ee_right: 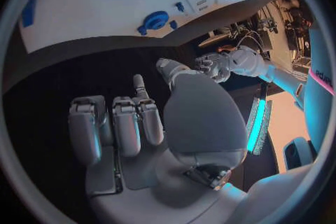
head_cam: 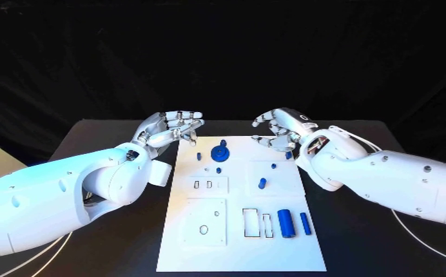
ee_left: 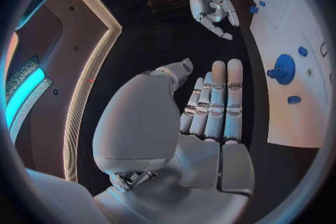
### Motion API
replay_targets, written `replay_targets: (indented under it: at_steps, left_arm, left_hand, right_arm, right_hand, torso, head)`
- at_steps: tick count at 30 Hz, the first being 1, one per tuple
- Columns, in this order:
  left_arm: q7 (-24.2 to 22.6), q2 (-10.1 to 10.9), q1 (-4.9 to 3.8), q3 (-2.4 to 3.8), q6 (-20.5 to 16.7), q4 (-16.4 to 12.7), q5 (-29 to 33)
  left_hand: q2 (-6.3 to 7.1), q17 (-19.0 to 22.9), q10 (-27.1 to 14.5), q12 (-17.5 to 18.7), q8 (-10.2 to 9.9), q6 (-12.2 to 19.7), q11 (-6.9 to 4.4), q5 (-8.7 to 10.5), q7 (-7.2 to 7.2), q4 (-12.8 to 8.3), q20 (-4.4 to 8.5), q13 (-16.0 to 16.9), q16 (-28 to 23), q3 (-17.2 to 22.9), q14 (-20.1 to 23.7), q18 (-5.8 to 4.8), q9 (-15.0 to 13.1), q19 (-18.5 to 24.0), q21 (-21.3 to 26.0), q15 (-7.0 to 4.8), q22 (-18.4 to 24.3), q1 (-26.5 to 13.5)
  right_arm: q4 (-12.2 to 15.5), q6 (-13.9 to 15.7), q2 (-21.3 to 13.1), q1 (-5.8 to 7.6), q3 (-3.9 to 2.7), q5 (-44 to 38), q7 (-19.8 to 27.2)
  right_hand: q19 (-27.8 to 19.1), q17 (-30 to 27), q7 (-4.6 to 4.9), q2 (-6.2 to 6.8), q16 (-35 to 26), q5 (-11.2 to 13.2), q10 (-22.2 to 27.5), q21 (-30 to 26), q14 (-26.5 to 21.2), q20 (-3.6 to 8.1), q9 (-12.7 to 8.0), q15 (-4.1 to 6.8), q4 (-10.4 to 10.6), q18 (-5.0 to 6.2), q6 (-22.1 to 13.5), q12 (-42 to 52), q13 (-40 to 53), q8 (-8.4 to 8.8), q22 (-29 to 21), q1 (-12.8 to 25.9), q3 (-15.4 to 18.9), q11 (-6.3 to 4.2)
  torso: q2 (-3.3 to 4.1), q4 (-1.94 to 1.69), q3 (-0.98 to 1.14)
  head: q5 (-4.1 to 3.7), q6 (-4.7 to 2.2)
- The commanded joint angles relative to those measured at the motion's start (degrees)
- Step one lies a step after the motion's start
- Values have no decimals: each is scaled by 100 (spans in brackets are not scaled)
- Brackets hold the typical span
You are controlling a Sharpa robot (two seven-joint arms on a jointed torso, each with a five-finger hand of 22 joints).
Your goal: Assemble the parts on the task board
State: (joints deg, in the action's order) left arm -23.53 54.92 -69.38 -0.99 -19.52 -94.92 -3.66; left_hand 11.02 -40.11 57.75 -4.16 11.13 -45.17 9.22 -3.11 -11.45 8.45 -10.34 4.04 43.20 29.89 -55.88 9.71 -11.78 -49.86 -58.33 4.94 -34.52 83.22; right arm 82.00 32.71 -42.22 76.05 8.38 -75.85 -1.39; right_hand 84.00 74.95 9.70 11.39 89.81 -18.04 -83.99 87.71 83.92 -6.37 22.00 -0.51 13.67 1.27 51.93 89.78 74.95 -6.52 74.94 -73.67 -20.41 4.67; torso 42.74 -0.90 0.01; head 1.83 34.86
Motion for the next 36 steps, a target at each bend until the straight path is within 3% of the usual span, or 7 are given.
replay_targets:
  at_steps: [1, 6, 10, 13, 16, 20, 36]
  left_arm:
    - [-51, -7, -5, 5, 105, -5, -7]
    - [-57, -14, -2, 4, 131, 8, -7]
    - [-60, -21, 0, 3, 146, 18, -7]
    - [-62, -28, 1, 3, 155, 32, -7]
    - [-63, -34, 3, 2, 164, 44, -7]
    - [-65, -37, 6, 1, 169, 59, -7]
    - [-66, -46, 8, 1, 178, 80, -8]
  left_hand:
    - [26, 5, -34, -22, 33, 36, -9, -4, -93, 20, -12, -3, 12, 25, 33, 91, -5, 42, -20, 11, -7, -12]
    - [29, 8, -33, -24, 36, 37, -10, -3, -91, 11, -12, -3, 15, 30, 35, 91, -7, 45, -24, 10, -7, -12]
    - [29, 8, -33, -24, 36, 37, -10, -3, -91, 11, -12, -3, 15, 30, 35, 91, -7, 45, -24, 10, -7, -12]
    - [29, 8, -33, -24, 36, 37, -10, -3, -91, 11, -12, -3, 15, 30, 35, 91, -7, 45, -24, 10, -7, -12]
    - [29, 8, -33, -24, 36, 37, -10, -3, -91, 11, -12, -3, 15, 30, 35, 91, -7, 45, -24, 10, -7, -12]
    - [29, 8, -33, -24, 36, 37, -10, -3, -91, 11, -12, -3, 15, 30, 35, 91, -7, 45, -24, 10, -7, -12]
    - [31, 12, -29, -27, 41, 36, -11, -3, -88, 2, -12, -1, 19, 35, 39, 92, -10, 49, -29, 10, -6, -14]
  right_arm:
    - [91, -396, -127, 11, 3, 563, 496]
    - [80, -935, -804, 59, 17, 700, 850]
    - [-60, -1076, -1008, 50, 29, 675, 973]
    - [-183, -1142, -1073, 28, 38, 659, 1023]
    - [-292, -1195, -1096, -13, 45, 620, 1048]
    - [-419, -1236, -1077, -80, 50, 569, 1026]
    - [-821, -1164, -667, -266, 54, 563, 827]
  right_hand:
    - [451, 1505, -1, 46, 19, 188, -601, -20, 608, -17, 11, -12, -101, -55, 21, 22, 1505, 39, 1275, -163, -46, 20]
    - [410, 1505, -5, 181, 19, 702, -601, -88, 608, -5, 26, 4, -338, -36, 69, 22, 1505, 39, 1218, -516, -4, 21]
    - [407, 1505, -15, 200, 19, 774, -601, -94, 608, 1, 27, 13, -391, -35, 72, 22, 1505, 49, 1215, -626, 36, 14]
    - [408, 1505, -17, 204, 19, 783, -601, -92, 608, 3, 27, 15, -404, -35, 73, 22, 1505, 52, 1217, -652, 47, 11]
    - [402, 1505, -19, 212, 19, 790, -601, -102, 608, 4, 27, 17, -414, -33, 73, 22, 1505, 54, 1208, -670, 58, 10]
    - [401, 1505, -21, 218, 19, 796, -601, -104, 608, 6, 25, 18, -424, -32, 67, 22, 1505, 59, 1207, -690, 69, 8]
    - [397, 1505, -16, 199, 19, 771, -601, -112, 608, 6, 22, 13, -418, -30, 51, 22, 1505, 72, 1201, -702, 81, 7]
  torso:
    - [-41, 57, 24]
    - [-63, 104, 52]
    - [-66, 120, 71]
    - [-65, 102, 66]
    - [-60, 94, 69]
    - [-54, 90, 48]
    - [-59, 75, 37]
  head:
    - [-21, 15]
    - [-15, 43]
    - [-44, 63]
    - [-60, 77]
    - [-77, 87]
    - [-82, 105]
    - [-49, 153]
